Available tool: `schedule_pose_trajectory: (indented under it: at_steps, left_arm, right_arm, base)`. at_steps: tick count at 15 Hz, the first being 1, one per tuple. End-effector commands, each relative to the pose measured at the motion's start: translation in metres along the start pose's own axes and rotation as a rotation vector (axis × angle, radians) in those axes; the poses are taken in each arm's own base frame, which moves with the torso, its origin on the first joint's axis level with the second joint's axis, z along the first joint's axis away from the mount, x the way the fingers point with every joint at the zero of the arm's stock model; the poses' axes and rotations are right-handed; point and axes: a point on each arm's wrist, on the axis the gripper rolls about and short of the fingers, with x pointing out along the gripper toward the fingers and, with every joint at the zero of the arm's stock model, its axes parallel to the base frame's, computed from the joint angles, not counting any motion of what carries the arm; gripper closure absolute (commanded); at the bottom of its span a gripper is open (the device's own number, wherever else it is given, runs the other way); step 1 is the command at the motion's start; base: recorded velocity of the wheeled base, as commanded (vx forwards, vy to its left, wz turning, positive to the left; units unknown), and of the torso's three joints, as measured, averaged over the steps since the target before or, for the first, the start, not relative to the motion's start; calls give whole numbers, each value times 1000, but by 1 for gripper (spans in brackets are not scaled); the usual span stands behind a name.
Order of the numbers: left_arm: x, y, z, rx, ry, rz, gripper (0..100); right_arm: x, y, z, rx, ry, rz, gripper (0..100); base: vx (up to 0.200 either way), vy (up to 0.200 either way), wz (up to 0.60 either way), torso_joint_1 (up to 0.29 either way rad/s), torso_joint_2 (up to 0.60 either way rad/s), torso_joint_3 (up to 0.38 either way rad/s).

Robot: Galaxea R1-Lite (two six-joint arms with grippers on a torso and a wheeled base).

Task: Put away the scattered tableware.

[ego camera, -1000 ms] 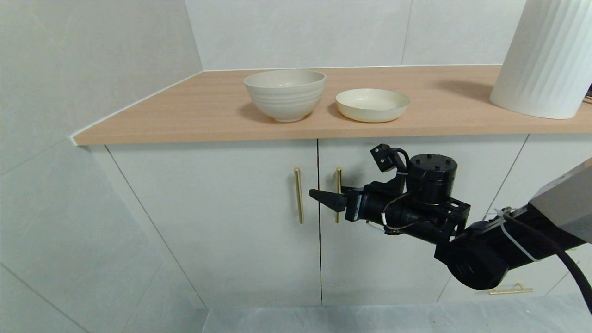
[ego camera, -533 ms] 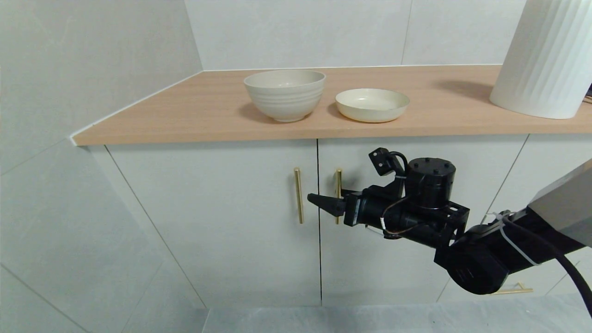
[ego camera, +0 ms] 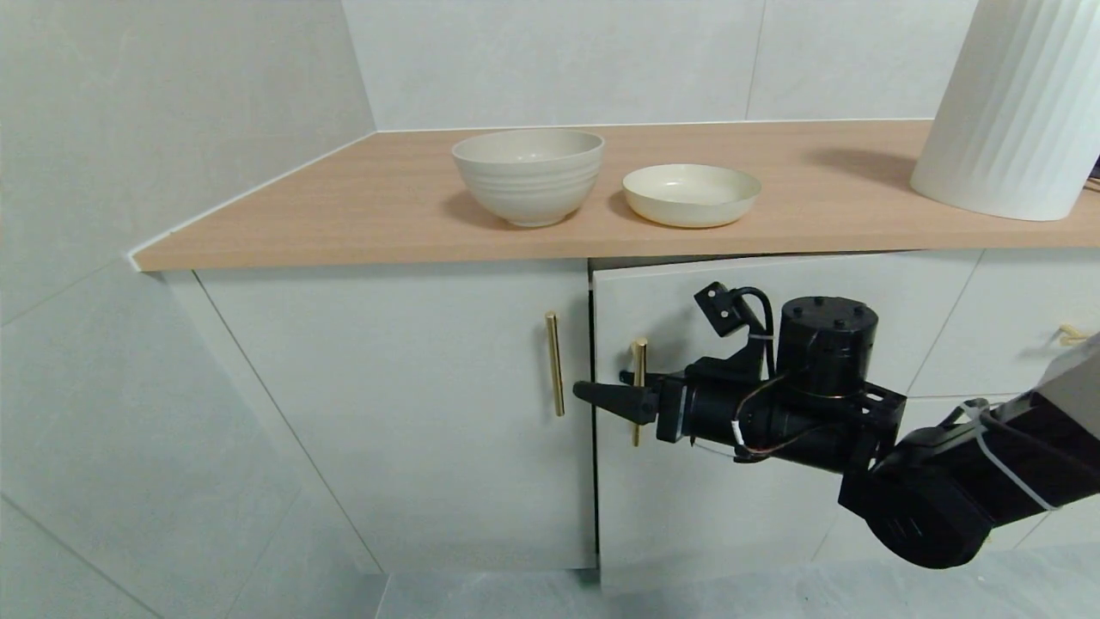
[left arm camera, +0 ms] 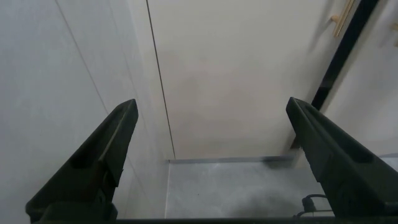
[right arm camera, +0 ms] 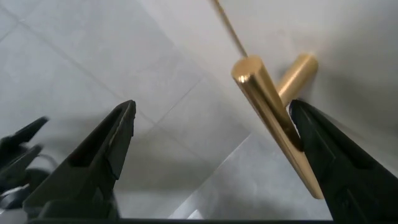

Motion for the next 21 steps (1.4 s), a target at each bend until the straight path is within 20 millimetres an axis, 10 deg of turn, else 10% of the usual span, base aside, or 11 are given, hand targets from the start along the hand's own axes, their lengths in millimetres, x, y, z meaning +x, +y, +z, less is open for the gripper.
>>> schedule_pose_trajectory:
  at_steps: [1,18,21]
  left_arm:
    - [0,0,0,0,0,0,0]
    - [0,0,2,25,-14,-18,0]
    - [-11,-4,33,35,-110,-190,0]
  right_arm:
    - [-13,11,7,-12,-18,18,0]
    - [-62,38,-4,-1,87,175,0]
    - [-62,38,-4,-1,87,175,0]
  base:
    - [0,0,0,0,0,0]
    - [0,0,0,0,0,0]
    - [0,0,0,0,0,0]
